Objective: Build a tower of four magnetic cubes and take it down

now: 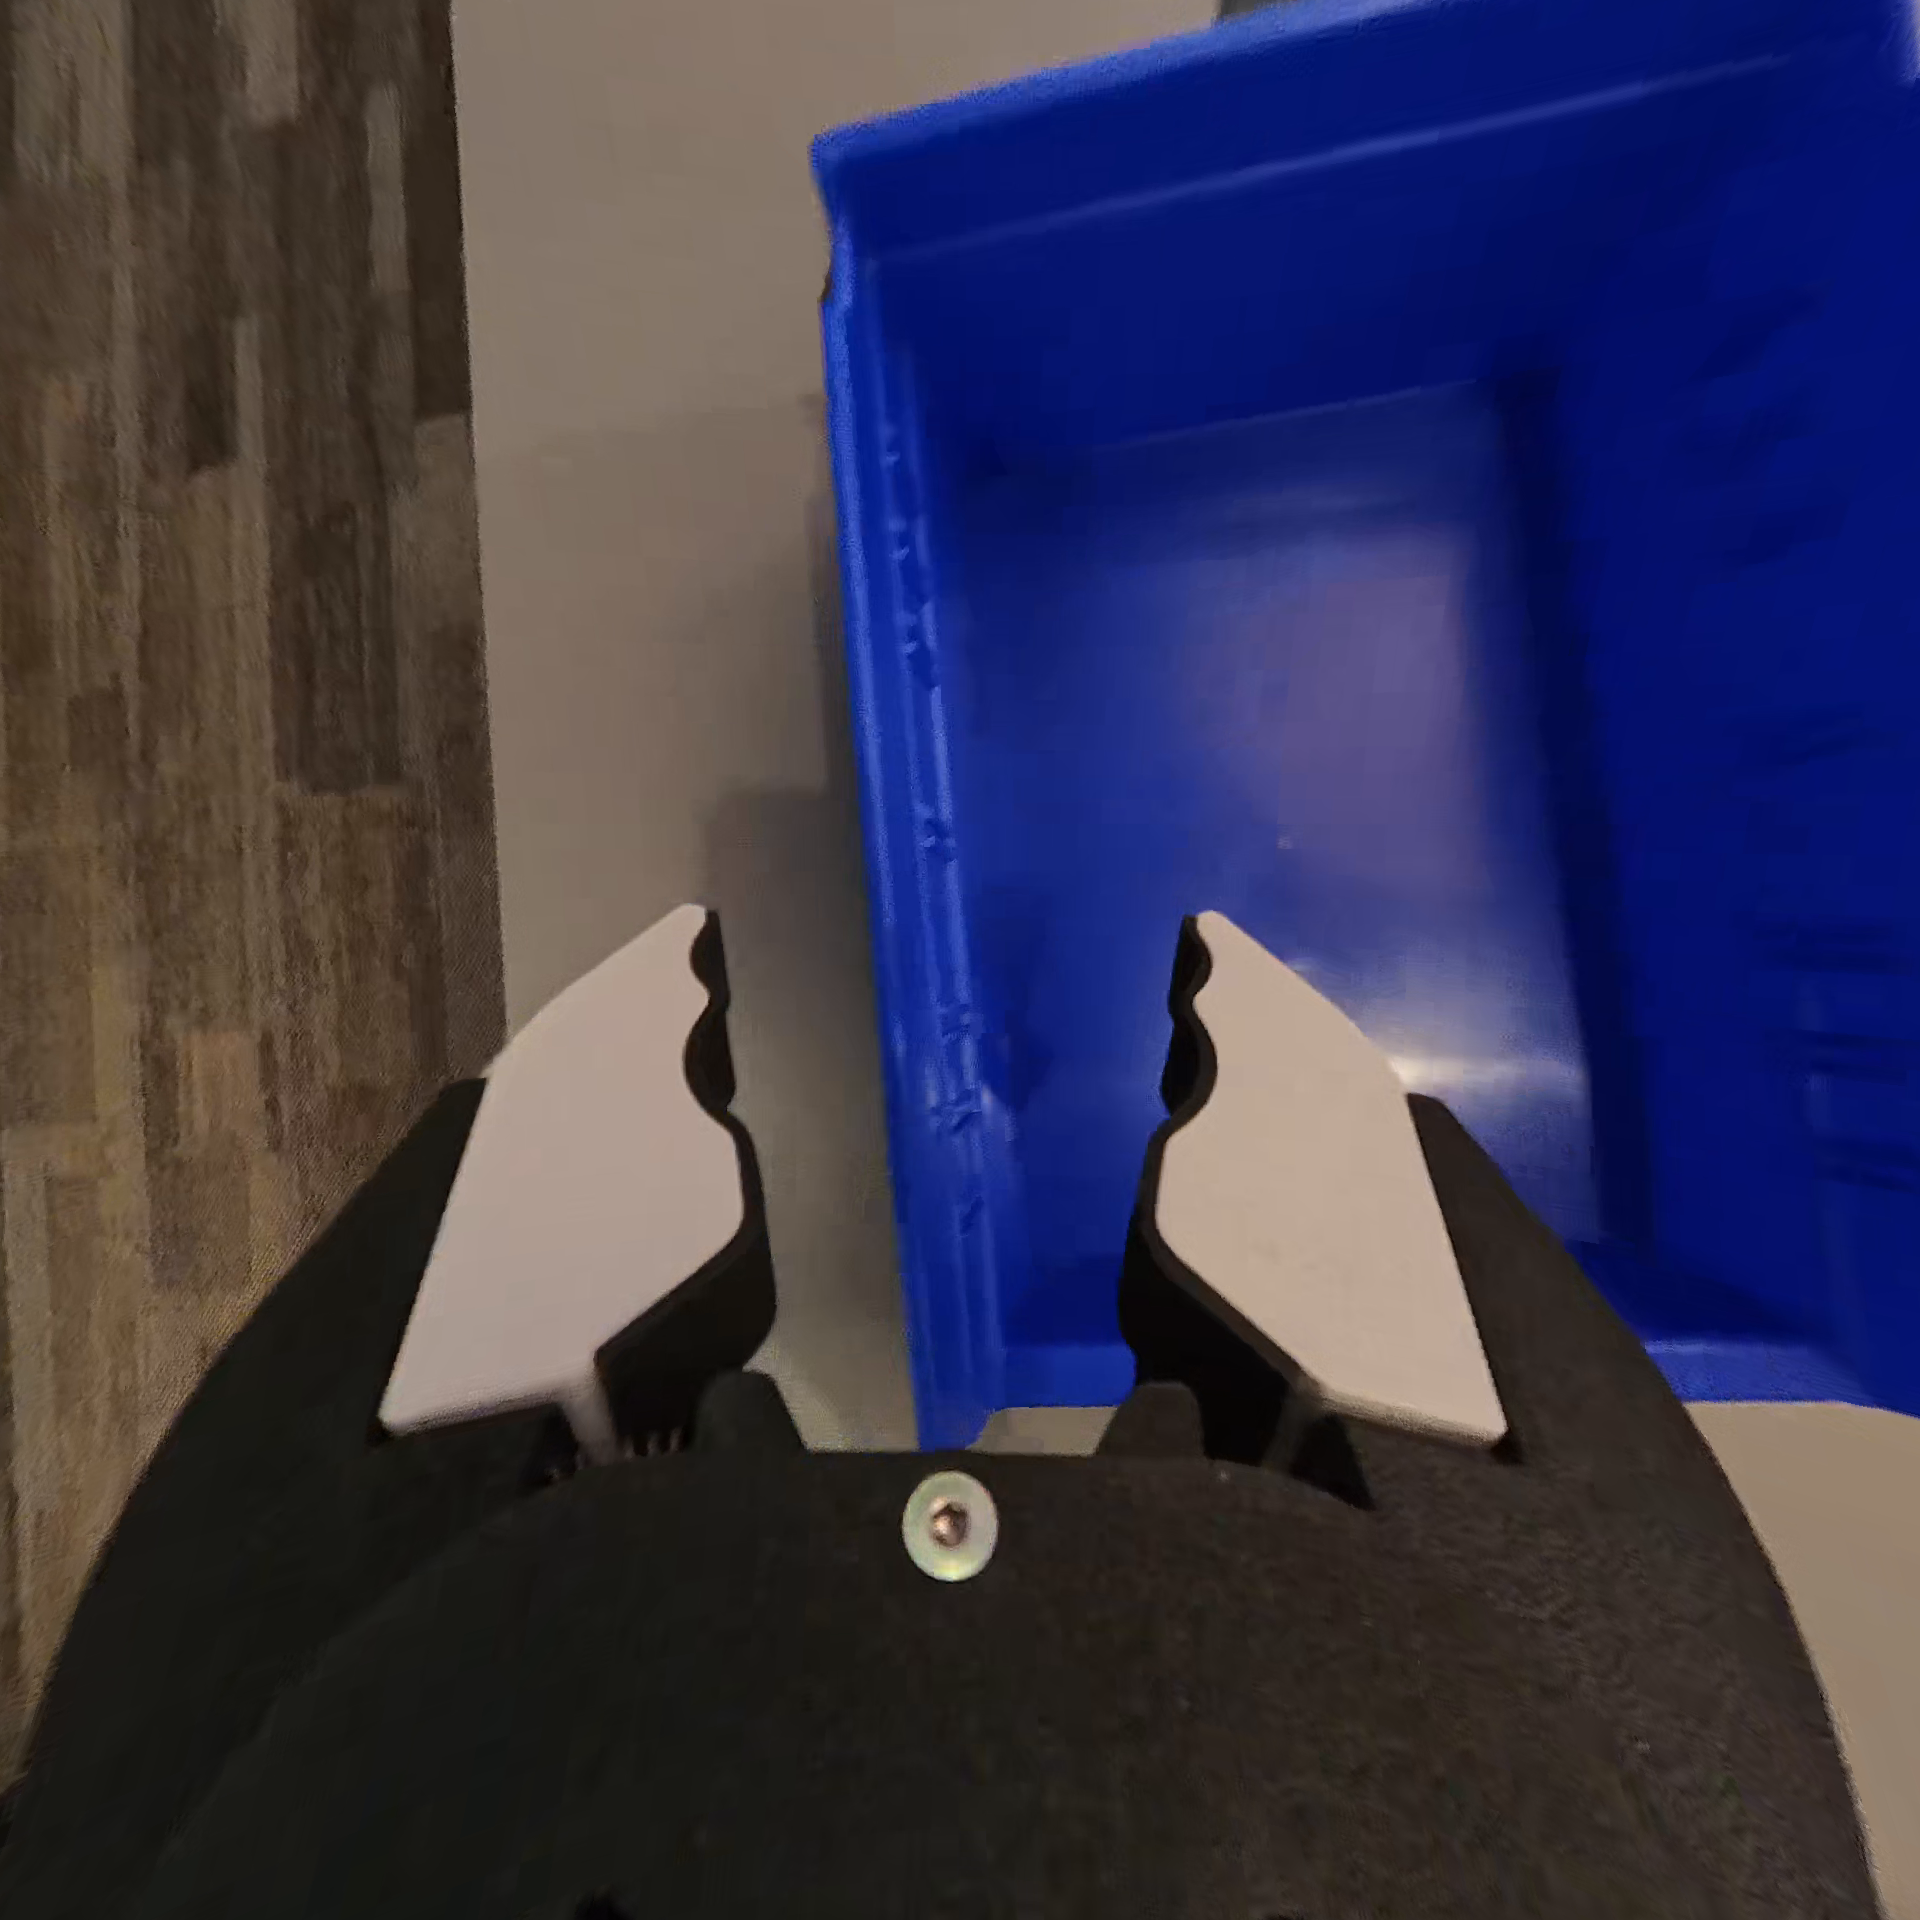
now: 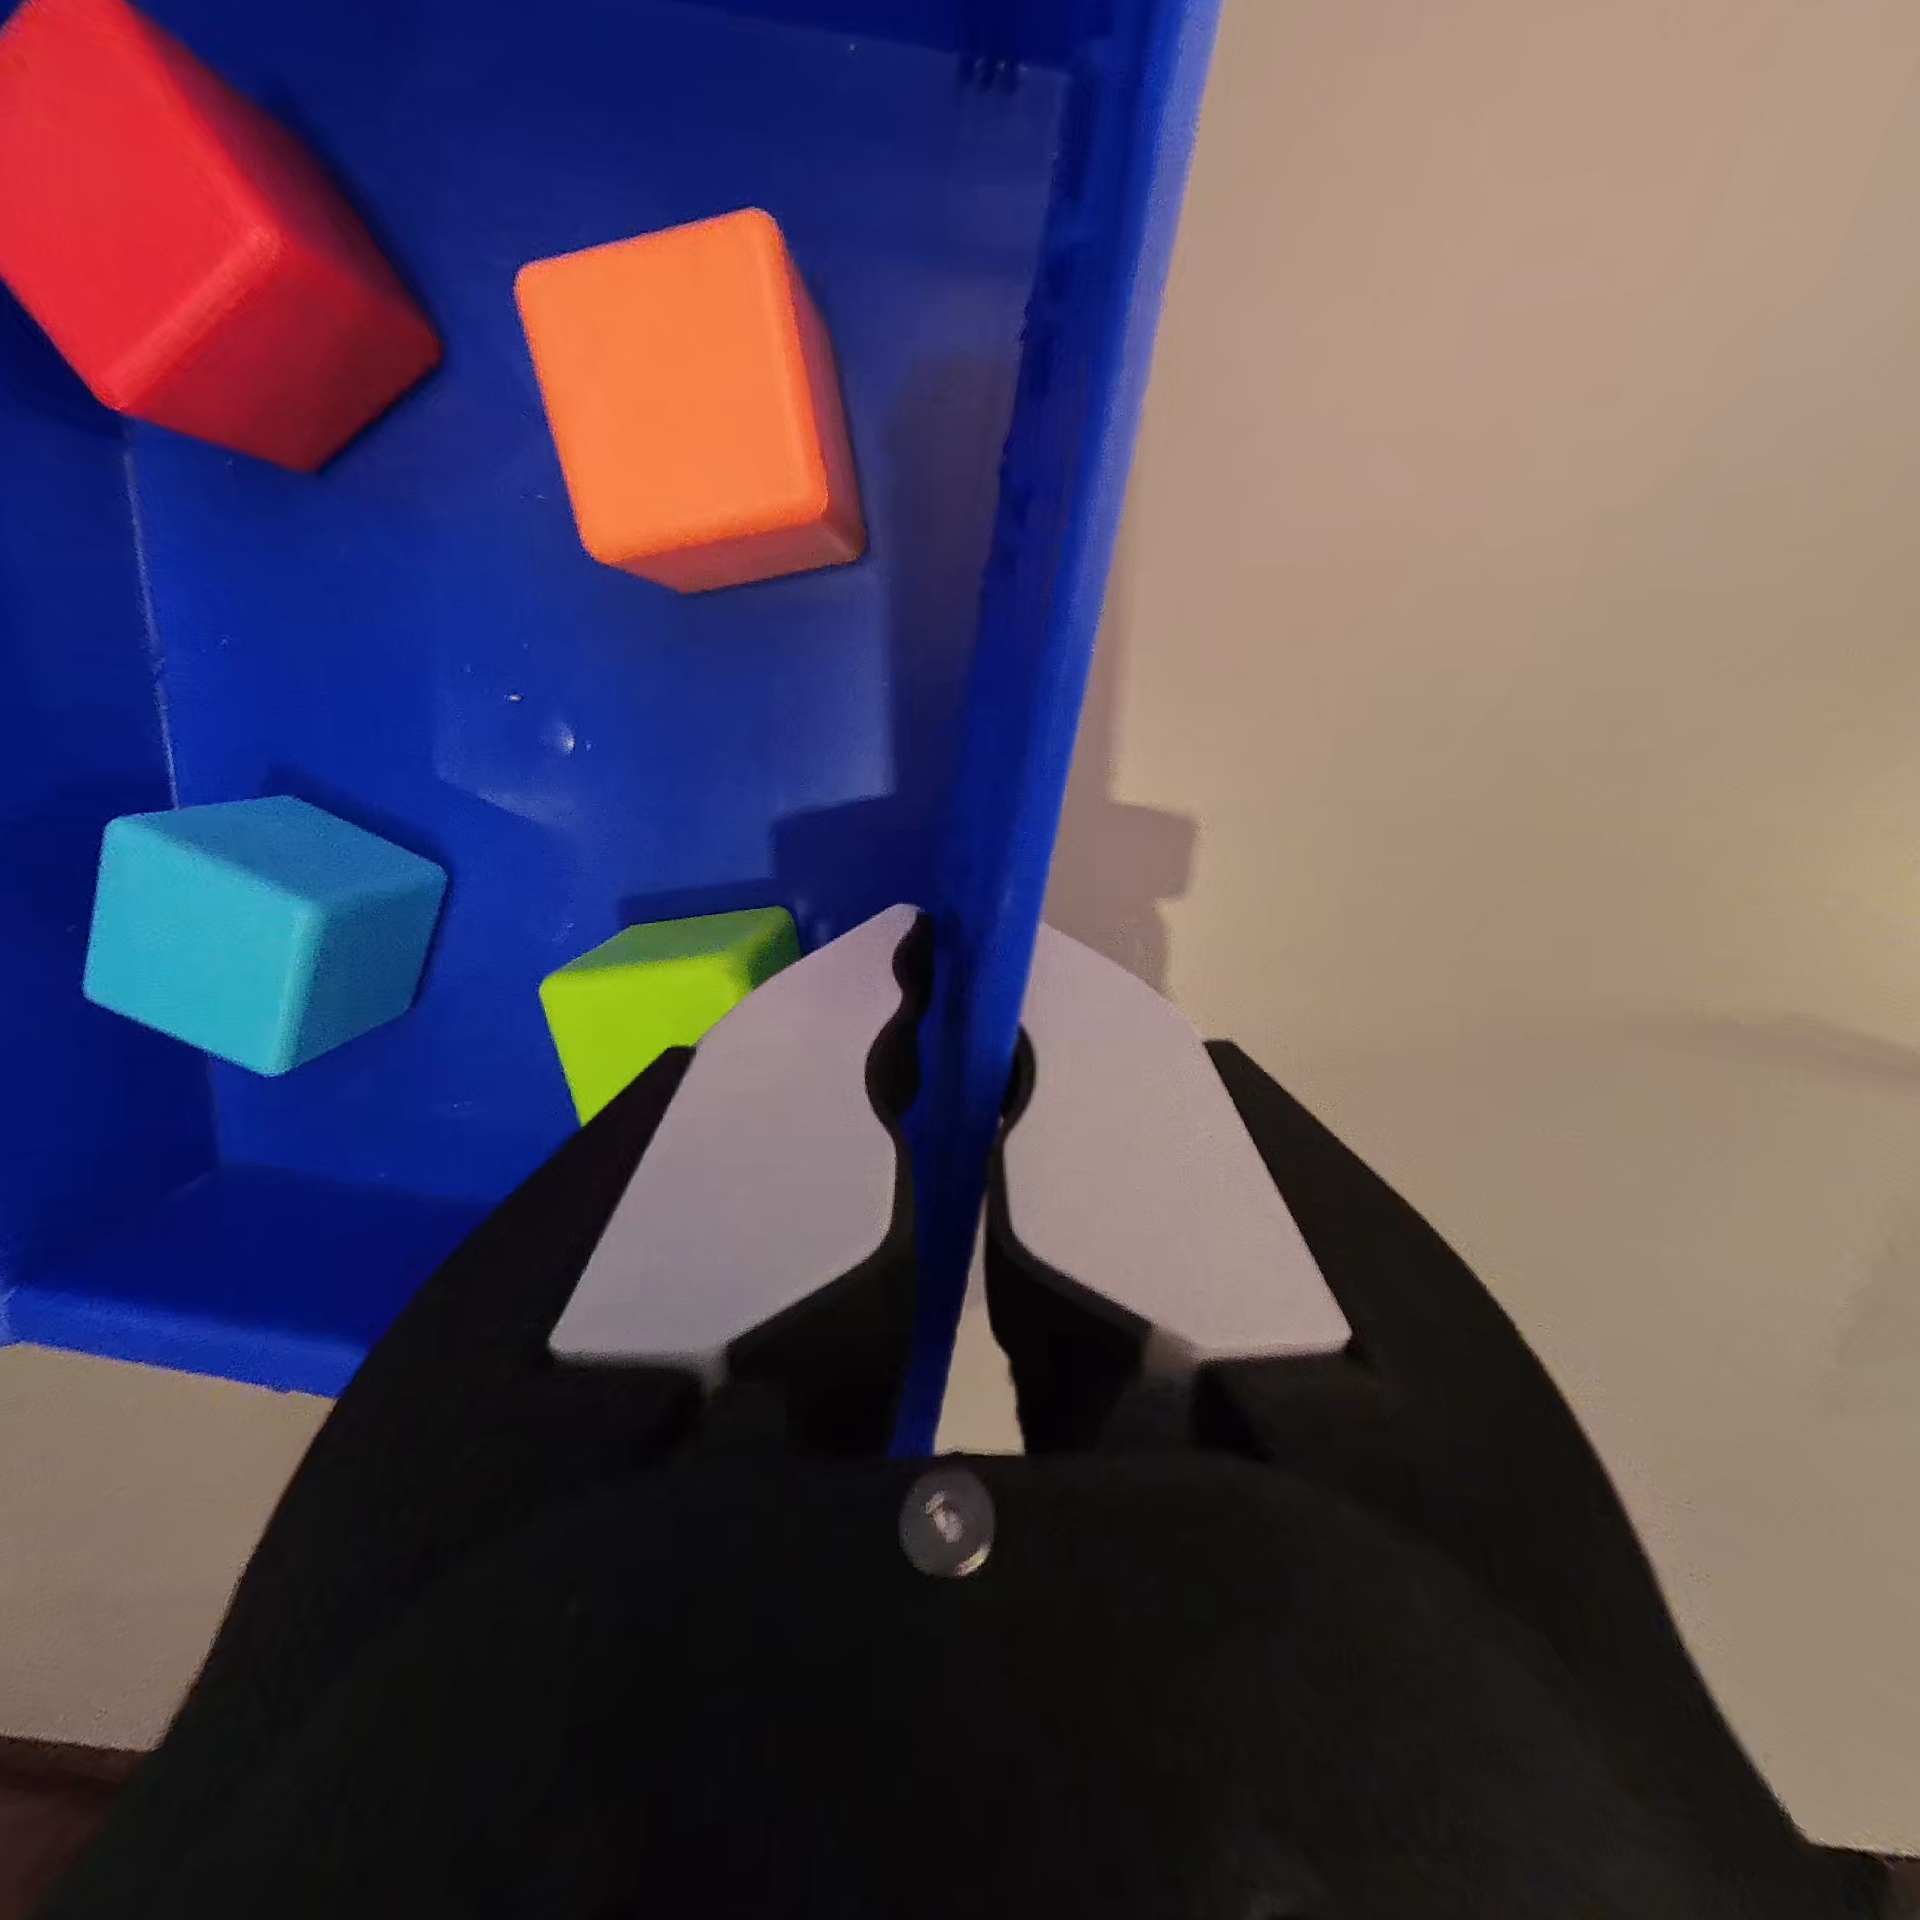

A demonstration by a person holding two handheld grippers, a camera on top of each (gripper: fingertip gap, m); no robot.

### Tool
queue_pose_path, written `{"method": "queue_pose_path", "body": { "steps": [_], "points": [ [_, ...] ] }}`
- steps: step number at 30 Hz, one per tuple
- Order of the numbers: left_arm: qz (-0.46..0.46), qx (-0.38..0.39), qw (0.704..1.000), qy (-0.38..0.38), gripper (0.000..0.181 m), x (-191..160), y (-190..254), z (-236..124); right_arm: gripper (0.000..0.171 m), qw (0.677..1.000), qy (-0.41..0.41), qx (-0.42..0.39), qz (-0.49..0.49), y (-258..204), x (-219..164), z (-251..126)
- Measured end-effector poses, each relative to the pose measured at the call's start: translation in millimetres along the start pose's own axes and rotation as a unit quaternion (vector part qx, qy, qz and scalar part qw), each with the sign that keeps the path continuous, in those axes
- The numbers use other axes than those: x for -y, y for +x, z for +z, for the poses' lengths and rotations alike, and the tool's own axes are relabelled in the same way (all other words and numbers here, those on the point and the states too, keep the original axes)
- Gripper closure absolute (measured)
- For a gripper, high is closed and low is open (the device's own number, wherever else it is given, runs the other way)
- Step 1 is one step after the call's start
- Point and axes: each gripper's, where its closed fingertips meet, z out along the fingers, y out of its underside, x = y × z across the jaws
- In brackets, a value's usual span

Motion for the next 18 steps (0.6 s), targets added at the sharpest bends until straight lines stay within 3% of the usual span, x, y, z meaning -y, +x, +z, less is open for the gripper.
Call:
{"method": "queue_pose_path", "body": {
  "steps": [4,9,11,15,18],
  "points": [
    [0.010,0.040,0.998,-0.051,0.102,-18,-18,19,0.162,1.000,-0.003,-0.005,-0.001,0,0,1],
    [-0.009,0.017,0.994,-0.105,0.114,-38,-15,38,0.162,1.000,0.003,0.006,-0.007,0,-1,1],
    [-0.016,0.021,0.991,-0.132,0.124,-48,-18,44,0.162,1.000,0.002,0.005,-0.015,-1,-1,1],
    [-0.022,-0.023,0.985,-0.167,0.165,-59,-1,51,0.161,1.000,-0.005,0.004,-0.030,-5,-2,1],
    [-0.016,-0.009,0.984,-0.177,0.164,-57,3,51,0.161,0.999,-0.014,0.011,-0.046,-12,-4,0]
  ]
}}
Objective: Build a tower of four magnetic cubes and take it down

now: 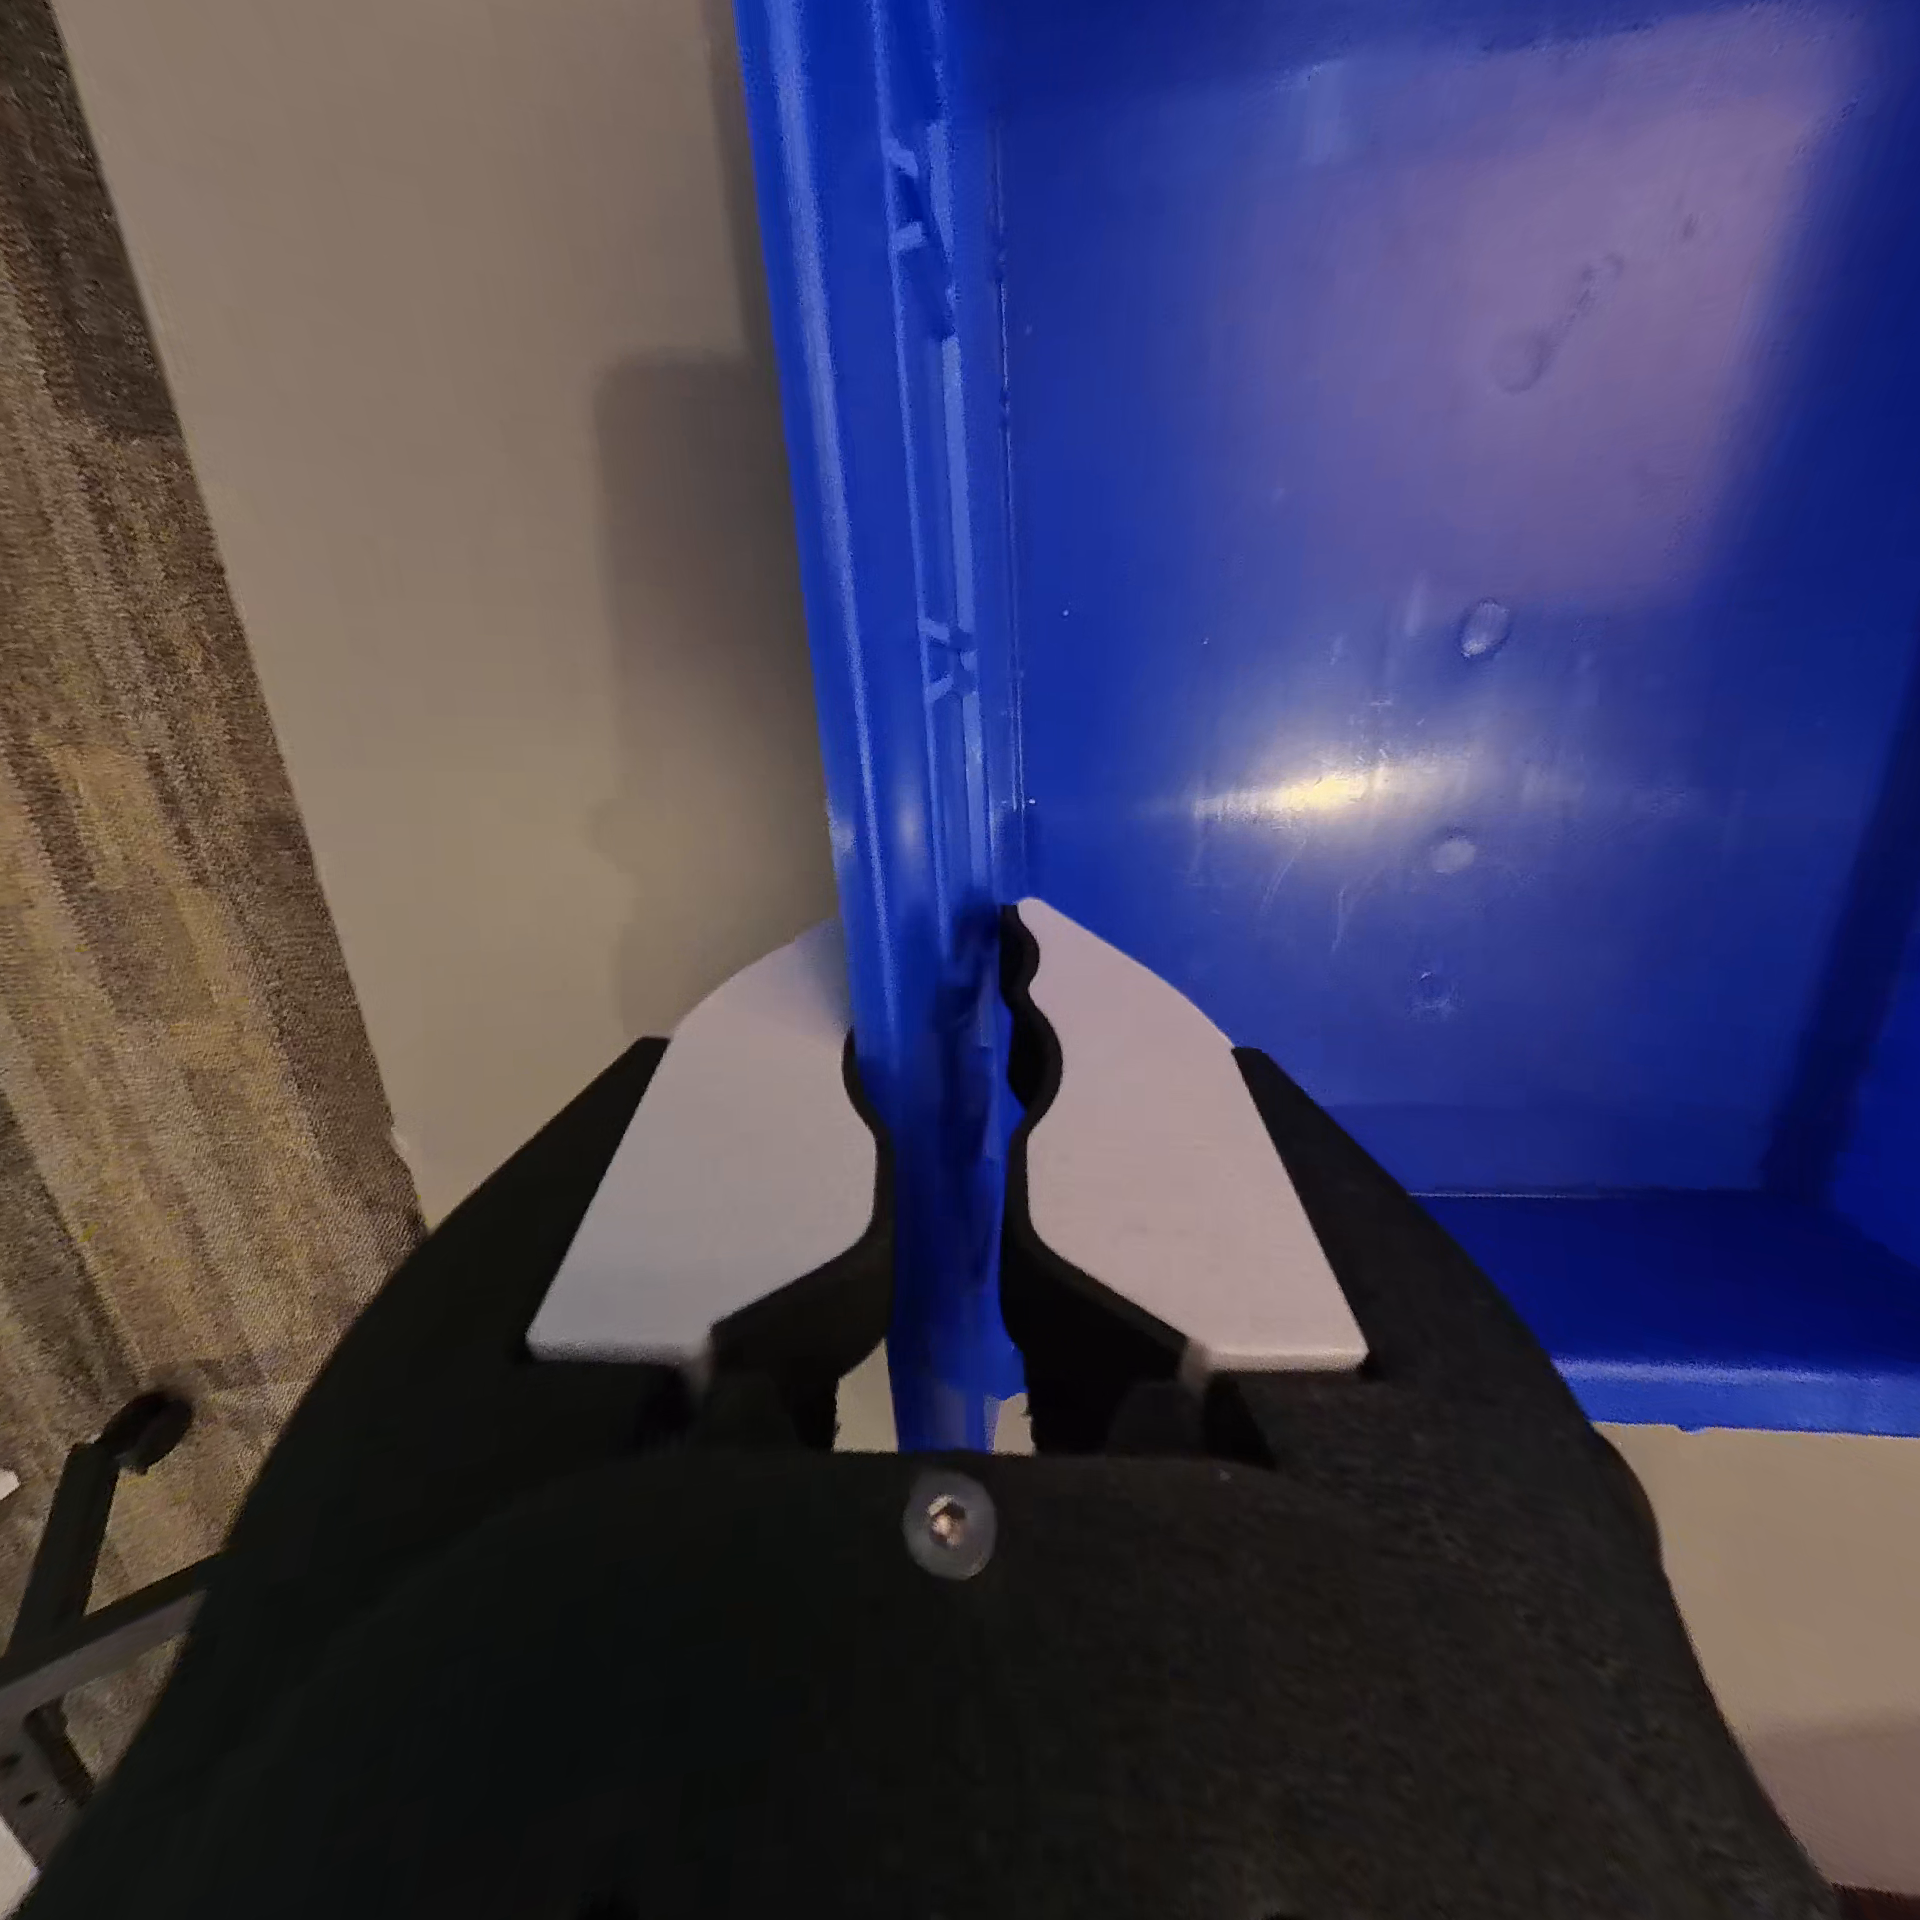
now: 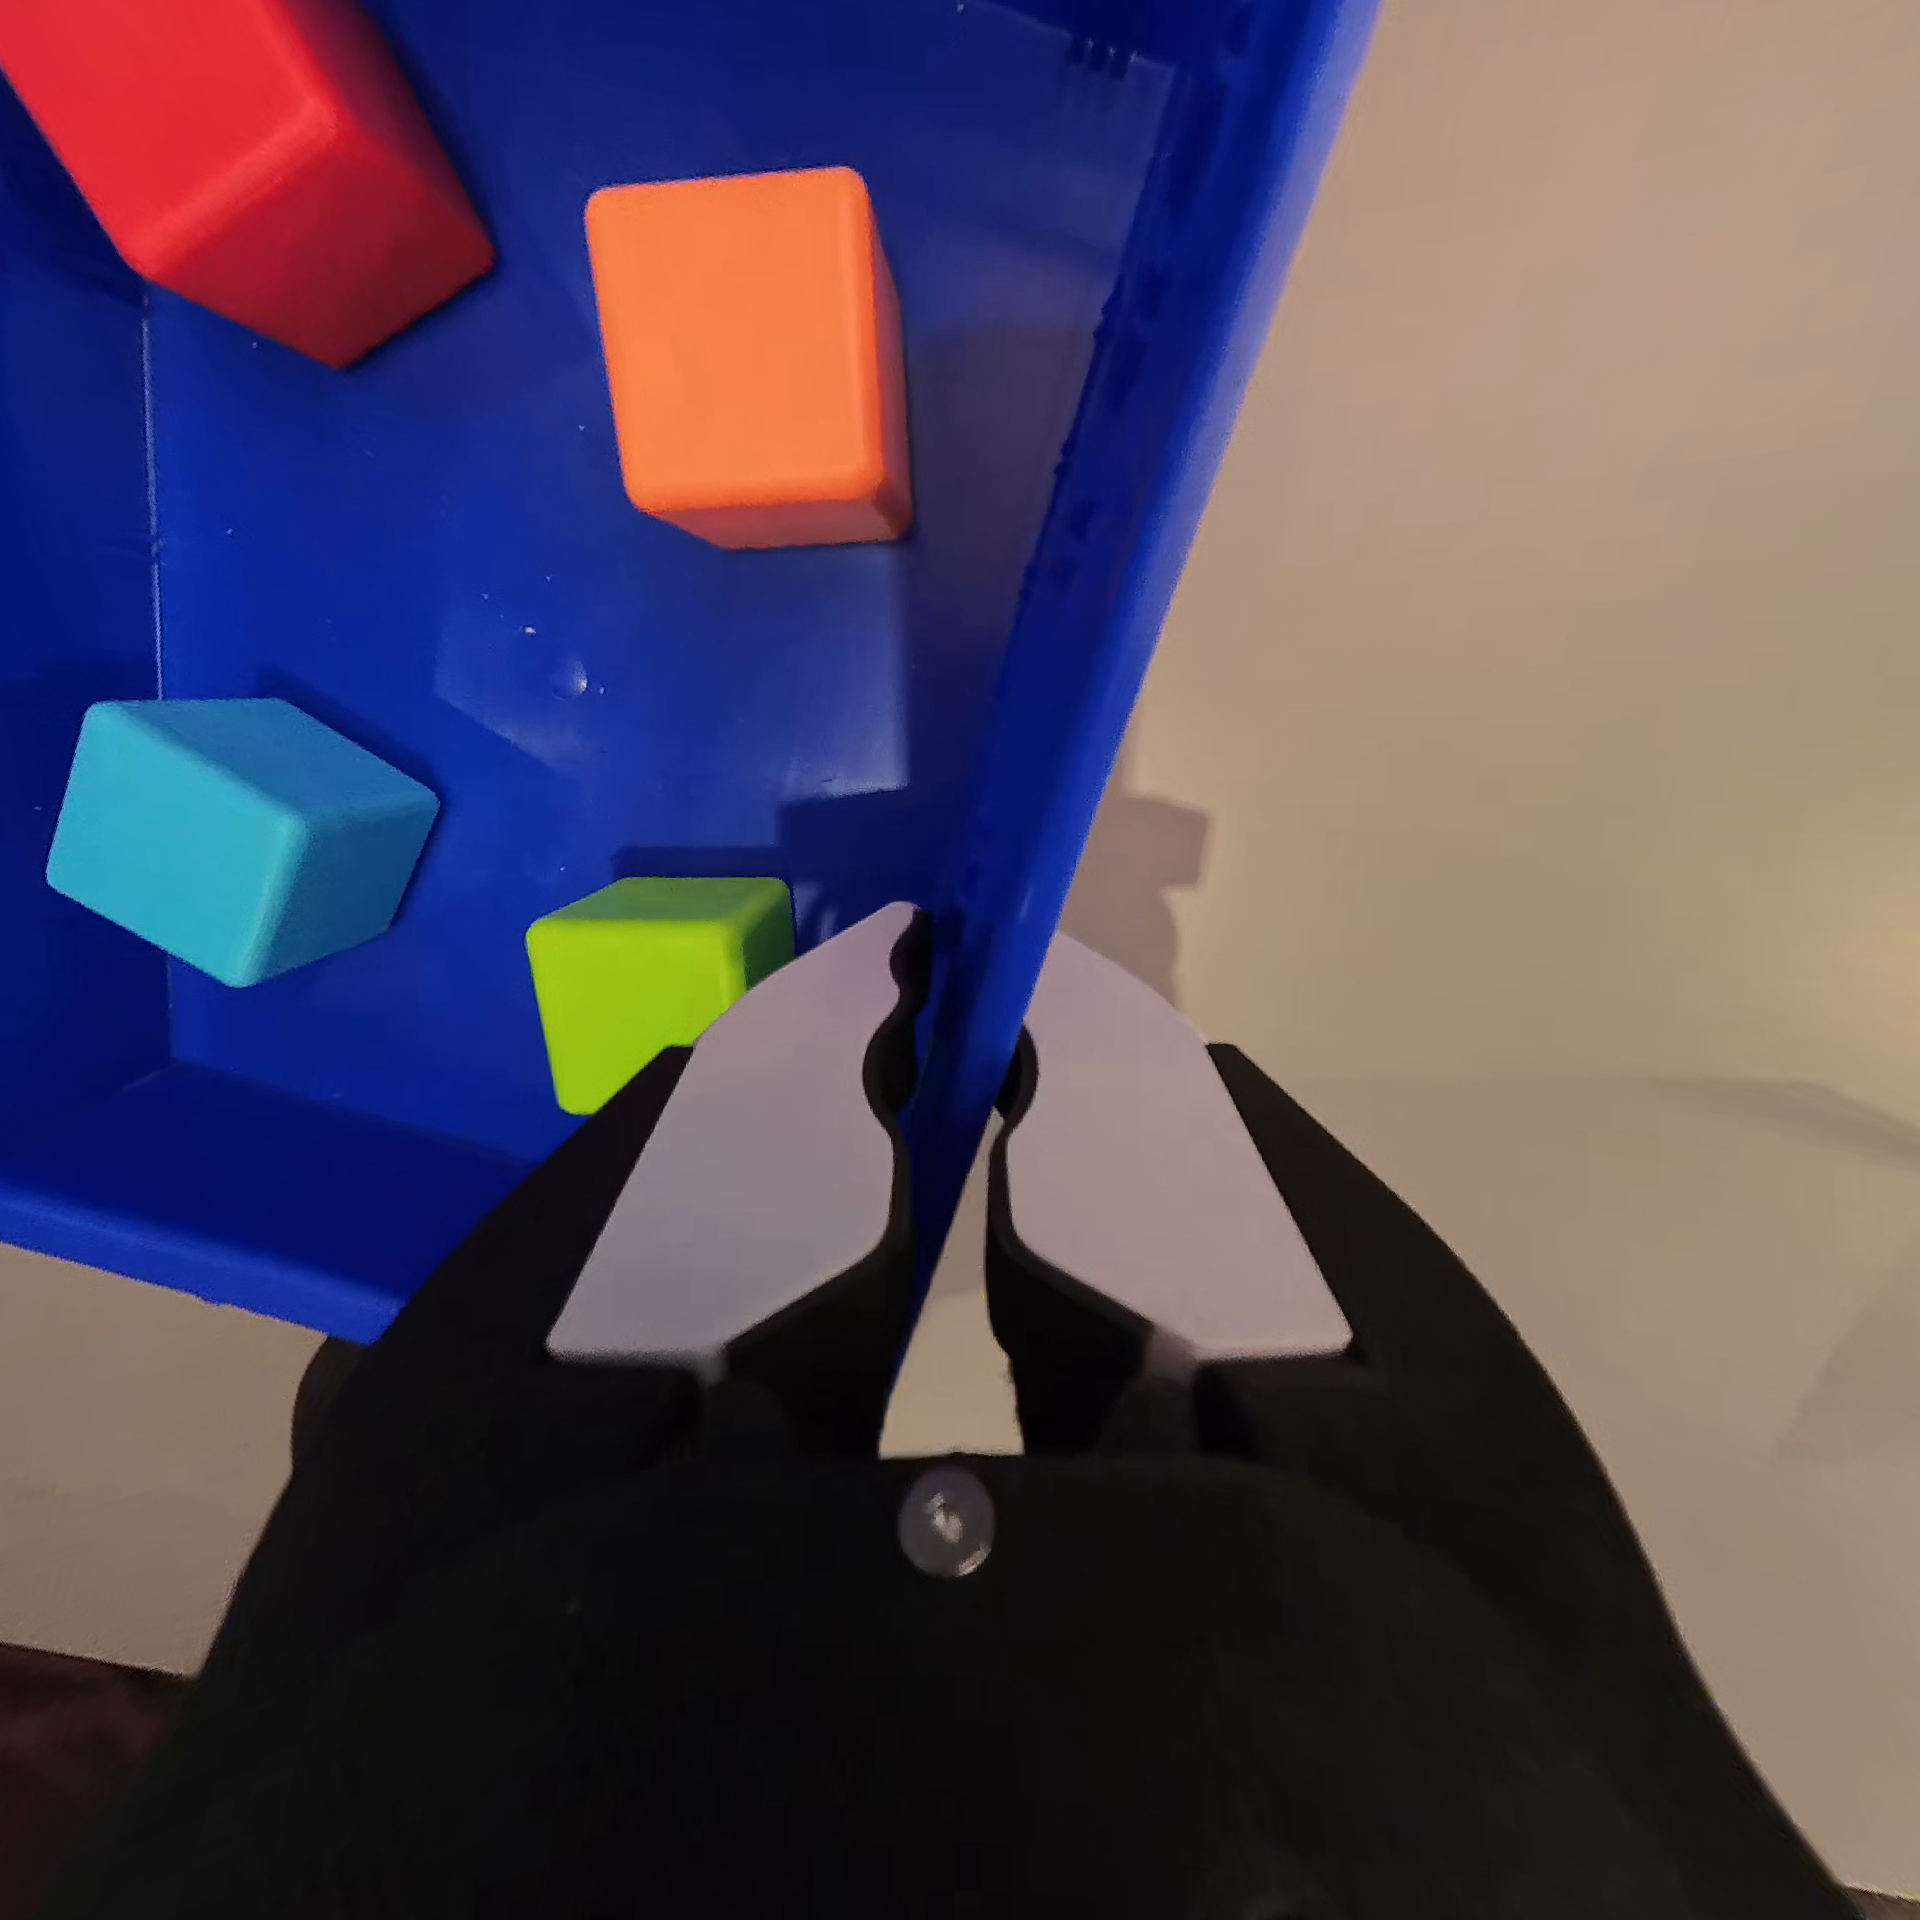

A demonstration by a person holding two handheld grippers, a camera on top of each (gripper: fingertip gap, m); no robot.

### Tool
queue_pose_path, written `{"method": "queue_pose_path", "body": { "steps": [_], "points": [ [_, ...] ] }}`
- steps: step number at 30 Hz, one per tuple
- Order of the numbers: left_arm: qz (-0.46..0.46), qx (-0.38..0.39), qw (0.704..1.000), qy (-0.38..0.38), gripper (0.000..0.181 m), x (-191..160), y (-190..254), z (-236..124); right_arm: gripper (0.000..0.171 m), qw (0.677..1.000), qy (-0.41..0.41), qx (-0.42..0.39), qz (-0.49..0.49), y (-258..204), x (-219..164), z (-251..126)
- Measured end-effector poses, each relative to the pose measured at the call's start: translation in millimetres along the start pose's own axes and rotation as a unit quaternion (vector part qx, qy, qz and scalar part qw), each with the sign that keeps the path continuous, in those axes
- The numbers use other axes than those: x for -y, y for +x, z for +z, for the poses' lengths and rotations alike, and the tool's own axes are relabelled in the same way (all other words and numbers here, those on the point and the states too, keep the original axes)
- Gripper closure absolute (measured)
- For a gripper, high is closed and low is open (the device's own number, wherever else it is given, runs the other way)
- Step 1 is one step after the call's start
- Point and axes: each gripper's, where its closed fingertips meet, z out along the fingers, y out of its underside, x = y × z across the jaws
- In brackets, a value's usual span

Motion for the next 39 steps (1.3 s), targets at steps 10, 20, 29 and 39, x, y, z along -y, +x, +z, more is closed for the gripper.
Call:
{"method": "queue_pose_path", "body": {
  "steps": [10,20,29,39],
  "points": [
    [0.090,-0.009,0.996,-0.019,0.160,3,67,-8,0.161,0.998,-0.033,0.029,-0.037,-38,0,2],
    [0.175,0.026,0.984,-0.027,0.149,8,134,-14,0.161,0.993,-0.070,0.044,-0.089,-99,7,7],
    [0.241,0.063,0.968,-0.009,0.138,9,182,-18,0.161,0.986,-0.093,0.050,-0.129,-146,6,10],
    [0.279,0.064,0.958,0.002,0.133,6,211,-21,0.160,0.993,-0.059,0.026,-0.102,-143,29,26]
  ]
}}
